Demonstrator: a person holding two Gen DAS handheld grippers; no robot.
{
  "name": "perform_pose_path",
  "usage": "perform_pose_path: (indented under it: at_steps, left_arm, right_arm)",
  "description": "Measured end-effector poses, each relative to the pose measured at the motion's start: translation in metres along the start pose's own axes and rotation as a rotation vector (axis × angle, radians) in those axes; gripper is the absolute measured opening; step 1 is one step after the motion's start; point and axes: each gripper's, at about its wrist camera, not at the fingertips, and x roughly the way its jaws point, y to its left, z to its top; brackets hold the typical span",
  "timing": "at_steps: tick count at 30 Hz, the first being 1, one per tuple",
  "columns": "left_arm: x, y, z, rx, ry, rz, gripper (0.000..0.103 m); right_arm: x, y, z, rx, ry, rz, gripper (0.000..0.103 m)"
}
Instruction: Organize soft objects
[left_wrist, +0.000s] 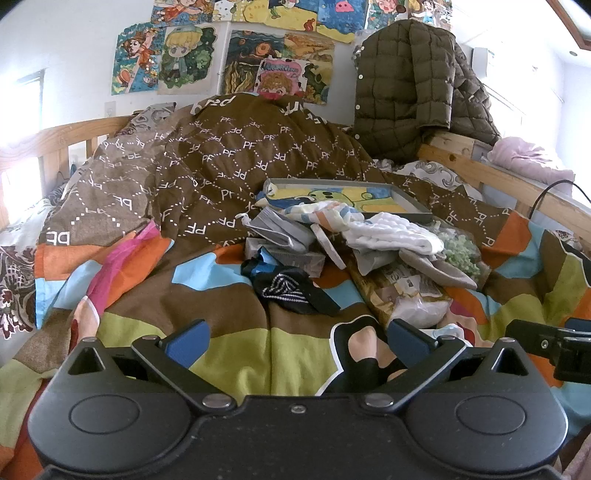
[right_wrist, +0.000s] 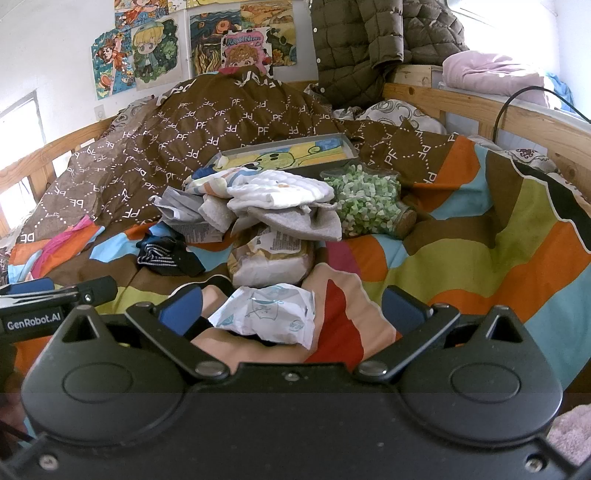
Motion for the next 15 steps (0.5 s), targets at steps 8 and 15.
perform_pose_path:
  at_steps: [8, 15]
  left_arm:
    - [0.0001, -0.0001, 0.0001, 0.001, 0.001, 0.000, 0.102]
    - [0.0023, -0.0013, -0.0038, -0.003, -0.004, 0.003, 0.102]
  right_arm:
    - [-0.0006, 0.0002, 0.0001, 0.000, 0.001, 0.000, 0.103]
    - [-0.0023, 0.0020, -0.0002, -0.003, -0.002, -0.042, 0.103]
